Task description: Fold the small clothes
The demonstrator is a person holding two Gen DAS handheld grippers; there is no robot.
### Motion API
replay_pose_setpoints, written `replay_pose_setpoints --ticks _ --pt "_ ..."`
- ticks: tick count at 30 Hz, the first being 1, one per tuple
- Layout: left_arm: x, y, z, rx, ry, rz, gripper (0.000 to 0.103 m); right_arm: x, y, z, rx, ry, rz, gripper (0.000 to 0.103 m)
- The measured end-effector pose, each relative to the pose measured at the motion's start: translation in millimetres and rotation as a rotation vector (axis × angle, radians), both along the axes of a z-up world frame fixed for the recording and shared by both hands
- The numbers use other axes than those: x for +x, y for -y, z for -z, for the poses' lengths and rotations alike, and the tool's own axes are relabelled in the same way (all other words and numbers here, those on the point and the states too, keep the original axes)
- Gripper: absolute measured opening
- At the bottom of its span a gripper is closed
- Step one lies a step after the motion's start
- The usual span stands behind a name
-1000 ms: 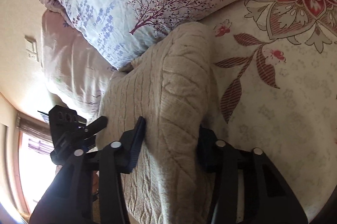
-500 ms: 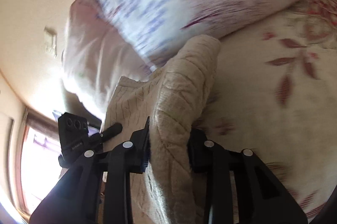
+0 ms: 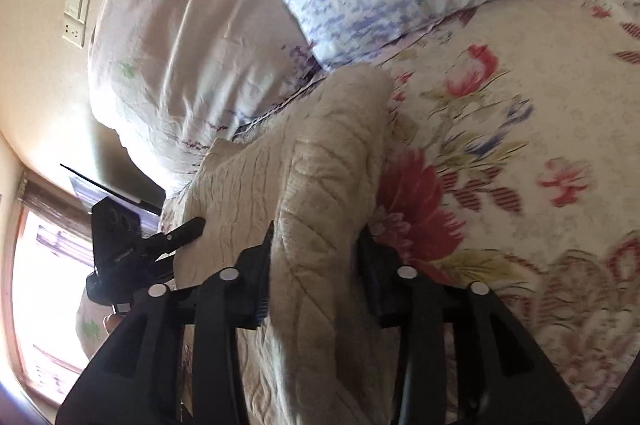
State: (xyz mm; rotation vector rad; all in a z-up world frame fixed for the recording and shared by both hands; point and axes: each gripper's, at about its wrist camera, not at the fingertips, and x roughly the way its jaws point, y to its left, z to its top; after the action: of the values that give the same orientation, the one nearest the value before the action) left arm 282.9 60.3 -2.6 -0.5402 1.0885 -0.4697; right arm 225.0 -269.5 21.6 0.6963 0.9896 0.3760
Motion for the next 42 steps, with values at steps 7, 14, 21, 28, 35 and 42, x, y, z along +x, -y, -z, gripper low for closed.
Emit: replay_pose_setpoints --ticks 7,14,21,28,35,42 --pt "-50 3 -58 0.144 0.285 -0.006 0.067 -19 29 -17 -0.004 0.063 0.045 0.043" --pt "-69 46 -74 0.227 0.366 0.120 0.070 -18 -1 -29 -0.150 0.132 0.013 0.013" --pt "-71 72 -66 0.309 0.373 0.167 0.070 -7 7 -5 -0.265 0.020 0.103 0.011" --pt "-62 94 -44 0.550 0.352 0.139 0.070 -10 0 -7 -0.356 0.024 0.102 0.036" --pt "-85 66 -57 0.508 0.368 0.078 0.070 -56 -25 -54 -0.438 0.244 0.017 0.043" --pt "-88 45 -44 0.538 0.304 0.045 0.074 -62 -50 -37 -0.470 0.204 -0.086 0.043"
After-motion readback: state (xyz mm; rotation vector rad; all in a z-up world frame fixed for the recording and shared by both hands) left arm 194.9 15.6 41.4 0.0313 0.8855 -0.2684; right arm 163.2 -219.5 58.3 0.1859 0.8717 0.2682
